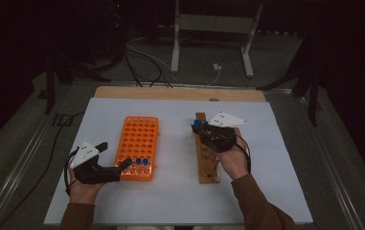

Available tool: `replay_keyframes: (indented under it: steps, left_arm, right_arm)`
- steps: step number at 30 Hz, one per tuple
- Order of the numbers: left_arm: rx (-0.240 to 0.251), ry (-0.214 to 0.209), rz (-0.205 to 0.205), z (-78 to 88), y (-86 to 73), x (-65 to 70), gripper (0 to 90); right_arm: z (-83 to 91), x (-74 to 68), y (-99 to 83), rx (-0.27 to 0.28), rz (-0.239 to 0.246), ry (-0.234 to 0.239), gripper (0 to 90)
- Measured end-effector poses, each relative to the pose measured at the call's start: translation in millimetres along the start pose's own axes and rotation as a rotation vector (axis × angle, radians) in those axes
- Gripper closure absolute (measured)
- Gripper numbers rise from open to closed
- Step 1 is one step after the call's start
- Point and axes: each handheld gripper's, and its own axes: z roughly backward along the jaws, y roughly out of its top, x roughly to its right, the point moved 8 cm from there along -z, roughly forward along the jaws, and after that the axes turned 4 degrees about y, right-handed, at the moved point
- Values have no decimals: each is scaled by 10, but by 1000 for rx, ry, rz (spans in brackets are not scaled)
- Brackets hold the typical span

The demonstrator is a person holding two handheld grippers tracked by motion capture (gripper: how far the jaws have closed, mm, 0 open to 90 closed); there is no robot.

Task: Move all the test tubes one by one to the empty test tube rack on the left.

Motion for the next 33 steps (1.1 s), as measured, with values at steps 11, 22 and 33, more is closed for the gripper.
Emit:
replay_keyframes:
  steps: [11,22,33]
  left_arm:
    - [-6,-16,-21,-126,103,132,33]
    - [-5,-35,-45,-262,186,293,96]
    - [10,-32,-72,-366,239,452,191]
  right_arm:
    - [-204,-356,108,-5,6,97,773]
    - [-333,-635,235,-12,23,161,773]
    - [-461,-887,244,-28,24,208,773]
